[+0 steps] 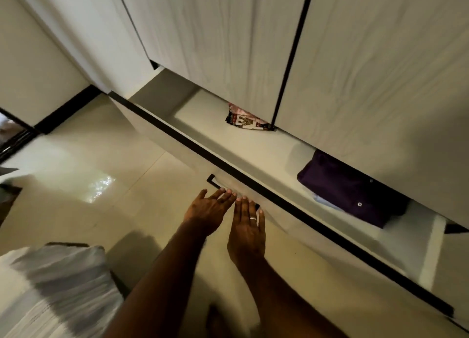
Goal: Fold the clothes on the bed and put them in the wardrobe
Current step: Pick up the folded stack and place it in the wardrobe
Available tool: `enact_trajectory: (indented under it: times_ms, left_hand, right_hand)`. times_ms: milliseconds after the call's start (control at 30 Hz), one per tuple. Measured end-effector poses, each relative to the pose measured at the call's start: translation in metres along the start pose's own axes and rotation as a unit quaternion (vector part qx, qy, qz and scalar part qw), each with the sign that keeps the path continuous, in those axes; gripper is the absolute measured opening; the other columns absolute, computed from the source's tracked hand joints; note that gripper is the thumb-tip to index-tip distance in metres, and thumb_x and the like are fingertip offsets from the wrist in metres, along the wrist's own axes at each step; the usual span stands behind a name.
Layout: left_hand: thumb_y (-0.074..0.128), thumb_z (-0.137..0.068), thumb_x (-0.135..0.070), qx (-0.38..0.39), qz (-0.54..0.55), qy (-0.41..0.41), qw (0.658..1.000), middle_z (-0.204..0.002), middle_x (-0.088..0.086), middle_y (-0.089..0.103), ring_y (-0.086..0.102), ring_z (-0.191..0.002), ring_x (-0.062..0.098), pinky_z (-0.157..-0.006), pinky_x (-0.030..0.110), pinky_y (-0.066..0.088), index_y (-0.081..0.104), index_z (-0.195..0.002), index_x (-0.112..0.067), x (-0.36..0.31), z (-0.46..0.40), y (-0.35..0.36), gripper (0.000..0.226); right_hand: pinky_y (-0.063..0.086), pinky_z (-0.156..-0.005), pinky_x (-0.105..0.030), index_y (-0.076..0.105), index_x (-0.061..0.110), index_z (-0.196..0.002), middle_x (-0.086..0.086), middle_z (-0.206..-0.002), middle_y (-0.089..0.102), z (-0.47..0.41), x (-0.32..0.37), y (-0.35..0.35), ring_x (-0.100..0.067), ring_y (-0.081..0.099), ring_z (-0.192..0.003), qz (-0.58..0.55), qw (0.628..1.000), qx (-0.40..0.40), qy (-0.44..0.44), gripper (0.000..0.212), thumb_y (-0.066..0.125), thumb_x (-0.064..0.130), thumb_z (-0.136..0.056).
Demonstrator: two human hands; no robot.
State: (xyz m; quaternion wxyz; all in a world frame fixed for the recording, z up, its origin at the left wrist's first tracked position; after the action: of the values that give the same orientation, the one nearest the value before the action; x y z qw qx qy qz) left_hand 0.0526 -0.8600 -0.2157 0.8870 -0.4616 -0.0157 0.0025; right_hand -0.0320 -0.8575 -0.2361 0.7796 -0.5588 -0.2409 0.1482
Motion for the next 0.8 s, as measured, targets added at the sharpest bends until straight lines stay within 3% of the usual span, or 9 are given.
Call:
enact_trajectory:
  times_ms: [100, 233, 300, 533, 800]
  left_hand:
    - [0.024, -0.107, -0.015, -0.020, -0.012, 0.009, 1.000, -0.170, 0.001, -0.005, -0.002, -0.156, 0.018, -0.125, 0.046, 0.011, -0.005, -0.161, -0.021, -0.004, -0.028, -0.018, 0.062]
    - [0.021, -0.108, -0.019, -0.053, -0.015, 0.022, 0.998, -0.170, 0.000, -0.001, 0.002, -0.156, 0.018, -0.123, 0.045, 0.015, -0.002, -0.161, -0.021, -0.003, -0.067, -0.044, 0.058]
    - [0.022, -0.108, -0.020, -0.072, -0.024, 0.039, 0.996, -0.170, 0.001, 0.000, 0.004, -0.156, 0.018, -0.122, 0.044, 0.019, -0.001, -0.161, -0.021, -0.003, -0.090, -0.057, 0.057]
    - [0.037, -0.108, -0.024, -0.075, -0.034, 0.078, 0.994, -0.170, -0.001, 0.002, 0.019, -0.154, 0.022, -0.111, 0.050, 0.038, 0.002, -0.162, -0.022, -0.004, -0.134, -0.099, 0.063]
    - [0.026, -0.109, -0.019, -0.092, -0.057, 0.113, 0.988, -0.170, 0.001, 0.003, 0.025, -0.152, 0.023, -0.107, 0.047, 0.043, 0.002, -0.162, -0.023, -0.002, -0.143, -0.109, 0.058]
  right_hand:
    - [0.018, -0.123, -0.054, 0.042, 0.002, -0.150, -0.019, -0.158, 0.037, -0.027, -0.016, -0.006, -0.035, 0.035, -0.147, -0.003, 0.999, -0.009, 0.043, 0.090, 0.078, 0.017, -0.070]
    - [-0.015, -0.122, -0.048, -0.001, 0.006, -0.160, -0.014, -0.168, -0.008, -0.066, -0.036, -0.022, -0.032, -0.010, -0.155, -0.028, 0.997, 0.004, 0.074, 0.081, 0.046, 0.017, -0.095]
    - [-0.014, -0.121, -0.046, -0.012, 0.011, -0.159, -0.010, -0.167, -0.019, -0.086, -0.051, -0.032, -0.028, -0.019, -0.153, -0.037, 0.995, 0.021, 0.095, 0.082, 0.041, 0.015, -0.097]
    - [-0.002, -0.125, -0.051, -0.015, 0.019, -0.159, -0.003, -0.166, -0.022, -0.126, -0.081, -0.052, -0.024, -0.021, -0.153, -0.054, 0.991, 0.042, 0.116, 0.095, 0.055, 0.013, -0.095]
    - [0.006, -0.125, -0.052, -0.017, 0.020, -0.159, -0.002, -0.166, -0.024, -0.136, -0.088, -0.050, -0.023, -0.022, -0.153, -0.051, 0.988, 0.036, 0.139, 0.097, 0.056, 0.015, -0.094]
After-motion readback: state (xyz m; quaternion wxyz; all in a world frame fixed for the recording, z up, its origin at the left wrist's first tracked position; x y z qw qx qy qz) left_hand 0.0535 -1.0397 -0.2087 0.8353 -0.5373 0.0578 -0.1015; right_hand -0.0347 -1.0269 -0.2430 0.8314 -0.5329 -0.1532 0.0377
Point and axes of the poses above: each hand's wrist, its own z-axis away from the middle knuckle, its own y-axis out of the palm, x = y × z, the point moved 10 cm from there along -z, towards the middle knuckle
